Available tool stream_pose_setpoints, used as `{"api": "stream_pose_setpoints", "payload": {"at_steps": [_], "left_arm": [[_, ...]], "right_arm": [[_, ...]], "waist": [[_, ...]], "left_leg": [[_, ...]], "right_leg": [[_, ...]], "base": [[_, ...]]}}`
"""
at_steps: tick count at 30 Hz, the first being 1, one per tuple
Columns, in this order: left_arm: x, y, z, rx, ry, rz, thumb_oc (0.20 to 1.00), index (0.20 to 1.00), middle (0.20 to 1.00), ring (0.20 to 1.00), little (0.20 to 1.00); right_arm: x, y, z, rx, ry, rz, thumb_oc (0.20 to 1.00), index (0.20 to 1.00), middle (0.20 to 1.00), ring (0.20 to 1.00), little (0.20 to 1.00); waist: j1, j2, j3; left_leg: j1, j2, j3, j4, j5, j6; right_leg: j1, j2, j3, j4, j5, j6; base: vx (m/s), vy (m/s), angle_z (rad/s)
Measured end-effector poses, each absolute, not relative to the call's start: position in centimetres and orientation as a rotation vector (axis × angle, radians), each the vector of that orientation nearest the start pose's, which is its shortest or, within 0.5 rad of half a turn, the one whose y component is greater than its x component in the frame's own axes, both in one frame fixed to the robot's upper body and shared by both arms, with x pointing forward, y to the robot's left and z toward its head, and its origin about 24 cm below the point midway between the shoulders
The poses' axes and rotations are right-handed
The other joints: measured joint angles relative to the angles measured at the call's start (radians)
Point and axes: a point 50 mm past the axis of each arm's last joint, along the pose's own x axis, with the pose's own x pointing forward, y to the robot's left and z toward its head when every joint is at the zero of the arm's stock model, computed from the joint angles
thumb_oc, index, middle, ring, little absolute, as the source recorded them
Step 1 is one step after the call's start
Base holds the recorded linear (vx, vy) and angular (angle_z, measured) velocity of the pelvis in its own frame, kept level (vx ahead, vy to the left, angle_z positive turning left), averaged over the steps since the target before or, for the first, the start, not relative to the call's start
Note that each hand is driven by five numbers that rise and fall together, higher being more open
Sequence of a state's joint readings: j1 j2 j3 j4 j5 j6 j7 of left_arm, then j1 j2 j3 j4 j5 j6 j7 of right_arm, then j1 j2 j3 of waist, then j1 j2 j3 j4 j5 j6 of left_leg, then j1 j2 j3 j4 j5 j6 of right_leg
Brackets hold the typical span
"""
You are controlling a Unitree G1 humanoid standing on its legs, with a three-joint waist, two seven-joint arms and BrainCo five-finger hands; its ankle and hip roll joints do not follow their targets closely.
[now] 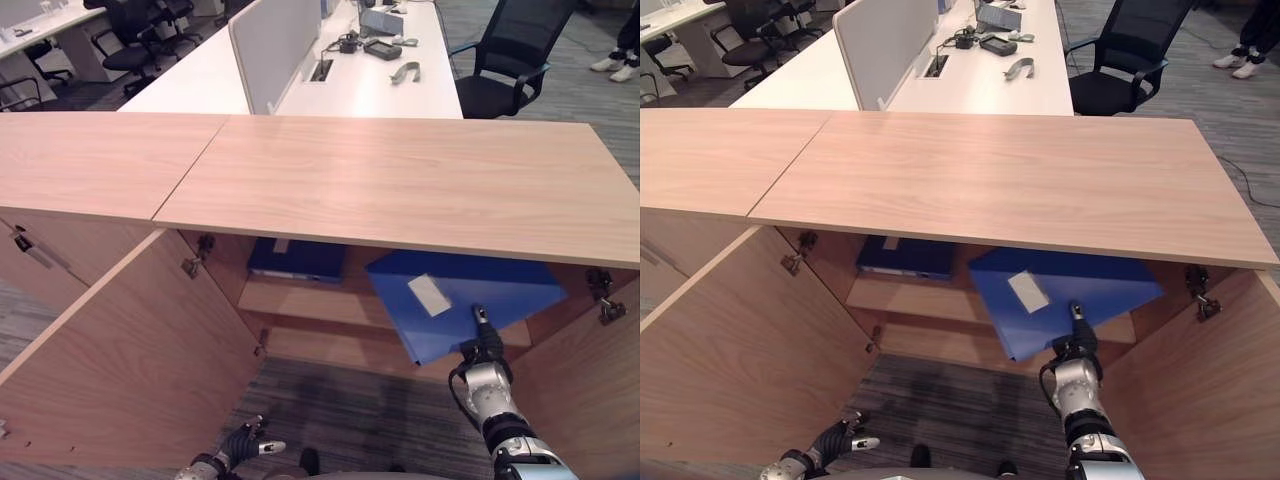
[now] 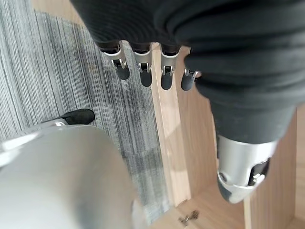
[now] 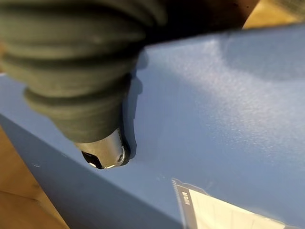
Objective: Put the empty folder in the office cabinet
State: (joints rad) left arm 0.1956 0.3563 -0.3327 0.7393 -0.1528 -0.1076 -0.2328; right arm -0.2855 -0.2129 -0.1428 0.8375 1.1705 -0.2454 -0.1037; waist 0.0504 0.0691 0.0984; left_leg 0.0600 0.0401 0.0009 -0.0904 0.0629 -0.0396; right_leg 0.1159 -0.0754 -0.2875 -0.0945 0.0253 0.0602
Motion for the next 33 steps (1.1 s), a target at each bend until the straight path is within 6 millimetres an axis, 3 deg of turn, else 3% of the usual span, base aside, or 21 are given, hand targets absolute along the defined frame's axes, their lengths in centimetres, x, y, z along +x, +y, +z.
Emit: {"api": "stream_pose_setpoints", "payload": {"at_steps": [4, 10, 16, 20, 22, 23, 25, 27, 29, 33], "left_arm": [[10.7, 20.2, -13.1, 0.184, 0.909, -0.373, 1.000, 1.000, 1.000, 1.000, 1.000], [11.9, 18.5, -12.7, 0.160, 0.862, -0.430, 1.000, 1.000, 1.000, 1.000, 1.000], [14.8, 16.6, -11.4, 0.172, 0.743, -0.489, 1.000, 1.000, 1.000, 1.000, 1.000], [19.3, 16.3, -9.4, 0.192, 0.616, -0.453, 1.000, 1.000, 1.000, 1.000, 1.000], [19.7, 16.3, -9.2, 0.195, 0.604, -0.451, 1.000, 1.000, 1.000, 1.000, 1.000], [20.9, 16.3, -8.5, 0.187, 0.564, -0.427, 1.000, 1.000, 1.000, 1.000, 1.000], [21.0, 16.7, -8.6, 0.196, 0.571, -0.407, 1.000, 1.000, 1.000, 1.000, 1.000], [21.7, 17.8, -8.4, 0.229, 0.567, -0.383, 1.000, 1.000, 1.000, 1.000, 1.000], [22.0, 18.7, -8.3, 0.254, 0.580, -0.356, 1.000, 1.000, 1.000, 1.000, 1.000], [22.3, 19.4, -7.6, 0.256, 0.549, -0.343, 1.000, 1.000, 1.000, 1.000, 1.000]], "right_arm": [[28.8, -26.4, -2.0, 0.998, 0.089, -0.703, 0.200, 0.200, 0.200, 0.200, 0.200], [33.1, -29.2, 4.3, 1.085, -0.114, -0.745, 0.200, 0.200, 0.200, 0.200, 0.200], [35.4, -30.8, 8.9, 1.088, -0.190, -0.760, 0.200, 0.200, 0.200, 0.200, 0.200], [37.9, -31.0, 15.6, 1.117, -0.310, -0.689, 0.200, 0.200, 0.200, 0.200, 0.200], [38.0, -31.2, 16.2, 1.125, -0.325, -0.684, 0.200, 0.200, 0.200, 0.200, 0.200], [38.5, -31.1, 18.7, 1.144, -0.375, -0.665, 0.200, 0.200, 0.200, 0.200, 0.200], [38.7, -31.1, 20.0, 1.153, -0.396, -0.660, 0.200, 0.200, 0.200, 0.200, 0.200], [38.9, -31.3, 24.2, 1.159, -0.479, -0.624, 0.200, 0.200, 0.200, 0.200, 0.200], [38.7, -31.5, 27.4, 1.157, -0.554, -0.586, 0.200, 0.200, 0.200, 0.200, 0.200], [37.8, -33.1, 29.3, 1.126, -0.601, -0.624, 0.200, 0.200, 0.200, 0.200, 0.200]], "waist": [[0.006, 0.034, 0.016], [0.034, 0.137, 0.074], [0.047, 0.182, 0.140], [0.060, 0.184, 0.236], [0.062, 0.185, 0.248], [0.068, 0.181, 0.281], [0.071, 0.171, 0.289], [0.075, 0.150, 0.305], [0.079, 0.137, 0.317], [0.102, 0.128, 0.323]], "left_leg": [[-0.023, -0.001, -0.004, 0.001, 0.009, 0.000], [-0.087, -0.002, -0.006, 0.001, 0.032, 0.001], [-0.162, -0.001, -0.009, 0.001, 0.059, 0.001], [-0.285, -0.001, -0.007, 0.070, 0.067, -0.001], [-0.290, -0.001, -0.007, 0.075, 0.067, -0.001], [-0.331, 0.000, -0.008, 0.093, 0.067, -0.002], [-0.363, -0.006, -0.008, 0.104, 0.065, -0.001], [-0.462, -0.029, -0.007, 0.177, 0.041, 0.010], [-0.511, -0.042, -0.006, 0.209, 0.036, 0.017], [-0.551, -0.055, -0.008, 0.277, 0.009, 0.023]], "right_leg": [[-0.024, -0.001, -0.003, 0.000, 0.003, 0.002], [-0.086, -0.002, -0.005, 0.000, 0.020, 0.008], [-0.159, -0.002, -0.011, 0.006, 0.043, 0.002], [-0.270, -0.007, -0.002, 0.047, 0.050, -0.001], [-0.276, -0.007, -0.002, 0.054, 0.050, -0.003], [-0.344, -0.018, 0.001, 0.135, 0.024, -0.013], [-0.411, -0.035, 0.002, 0.226, -0.025, -0.011], [-0.551, -0.076, 0.011, 0.401, -0.089, -0.021], [-0.620, -0.100, 0.023, 0.473, -0.112, -0.025], [-0.655, -0.121, 0.032, 0.537, -0.138, -0.026]], "base": [[-0.05, 0.016, 0.03], [-0.07, 0.028, 0.01], [-0.09, 0.005, 0.02], [-0.12, -0.009, -0.03], [-0.03, -0.008, -0.02], [0.02, -0.031, 0.02], [0.00, -0.011, 0.09], [-0.03, 0.013, 0.17], [-0.01, -0.017, 0.09], [-0.02, -0.019, 0.08]]}}
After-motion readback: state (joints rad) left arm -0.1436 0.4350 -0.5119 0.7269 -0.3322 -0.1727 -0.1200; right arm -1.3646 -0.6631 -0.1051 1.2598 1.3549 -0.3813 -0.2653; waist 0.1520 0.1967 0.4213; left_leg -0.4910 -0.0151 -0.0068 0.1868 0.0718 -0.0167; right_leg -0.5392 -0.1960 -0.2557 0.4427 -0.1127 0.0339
